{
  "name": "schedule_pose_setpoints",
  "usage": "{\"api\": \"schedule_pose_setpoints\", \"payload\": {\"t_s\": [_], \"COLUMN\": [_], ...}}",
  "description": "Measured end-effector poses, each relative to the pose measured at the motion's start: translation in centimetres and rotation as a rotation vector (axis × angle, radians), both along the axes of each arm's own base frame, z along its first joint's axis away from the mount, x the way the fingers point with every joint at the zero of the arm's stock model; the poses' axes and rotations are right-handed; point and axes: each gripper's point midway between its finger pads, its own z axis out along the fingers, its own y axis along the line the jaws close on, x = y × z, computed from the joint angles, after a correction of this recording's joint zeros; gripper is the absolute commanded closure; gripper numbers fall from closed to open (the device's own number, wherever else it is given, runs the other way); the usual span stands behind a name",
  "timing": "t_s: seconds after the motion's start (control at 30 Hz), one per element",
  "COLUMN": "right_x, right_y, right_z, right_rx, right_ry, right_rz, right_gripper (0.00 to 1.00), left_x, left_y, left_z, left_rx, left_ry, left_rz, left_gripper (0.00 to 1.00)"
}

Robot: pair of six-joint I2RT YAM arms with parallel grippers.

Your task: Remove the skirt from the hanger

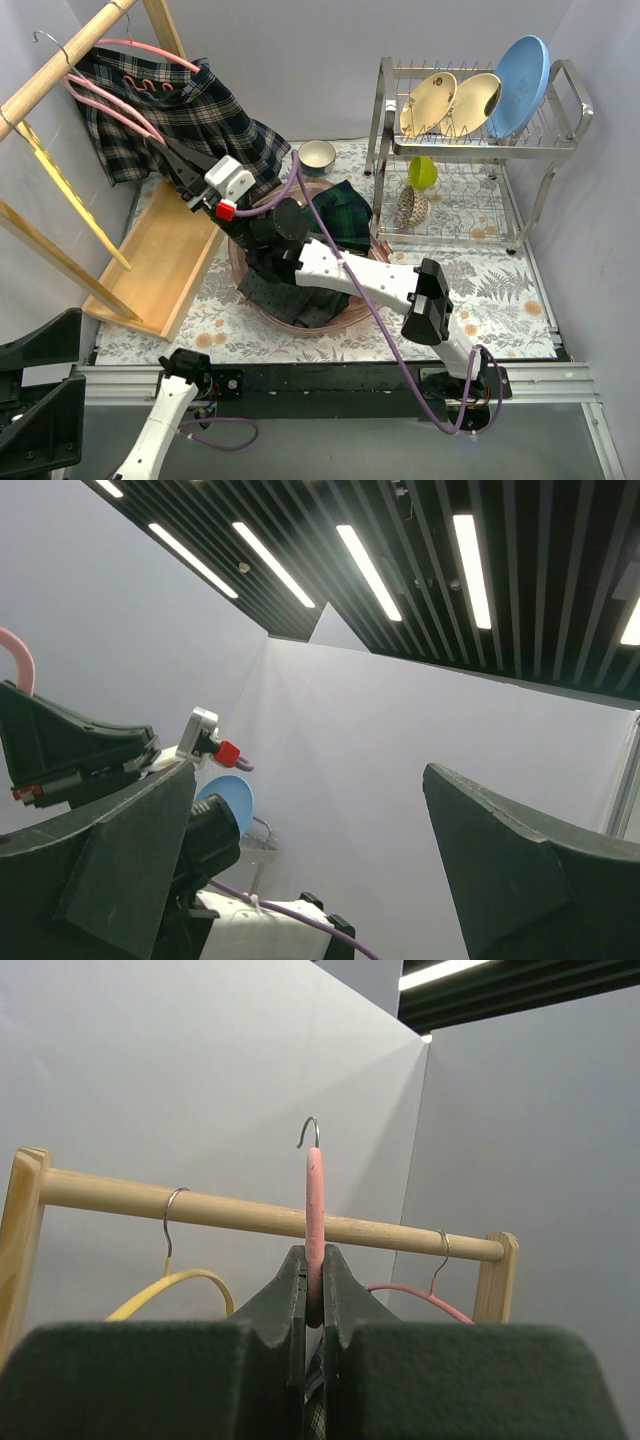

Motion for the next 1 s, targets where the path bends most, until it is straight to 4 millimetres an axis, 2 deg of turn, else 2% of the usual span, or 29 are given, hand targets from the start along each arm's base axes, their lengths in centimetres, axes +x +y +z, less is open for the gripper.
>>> {"api": "schedule_pose_setpoints", "payload": {"t_s": [0.17,0.4,0.57,0.73,0.8,0.83,0.93,1.0], "right_x": [1.4,3.1,4.2,5.3,5.5,5.5,5.1,4.4], "right_y": [0.6,2.8,5.0,5.3,5.3,5.5,5.8,5.8], "right_z": [0.1,-2.1,-4.6,-5.6,-6.3,-7.1,-9.7,-11.8], "right_rx": [0.007,-0.018,-0.058,-0.071,-0.072,-0.085,-0.142,-0.19], "right_ry": [0.017,0.036,0.041,0.051,0.055,0.061,0.098,0.126], "right_rz": [0.003,0.034,0.077,0.101,0.111,0.118,0.141,0.154], "right_gripper": [0.99,0.99,0.99,0.98,0.83,0.68,0.51,0.45], "left_x": [0.8,1.5,1.8,2.7,3.2,3.4,3.9,4.1], "left_y": [-0.3,-0.5,-0.6,-0.9,-1.0,-1.1,-1.1,-1.1], "left_z": [-1.1,-1.6,-1.9,-2.4,-2.7,-2.8,-3.2,-3.3], "left_rx": [0.006,0.015,0.019,0.026,0.031,0.034,0.049,0.057], "left_ry": [0.033,0.062,0.073,0.096,0.107,0.113,0.126,0.127], "left_rz": [-0.005,-0.009,-0.01,-0.009,-0.006,-0.003,0.012,0.027], "left_gripper": [0.02,0.02,0.02,0.02,0.02,0.02,0.02,0.02]}}
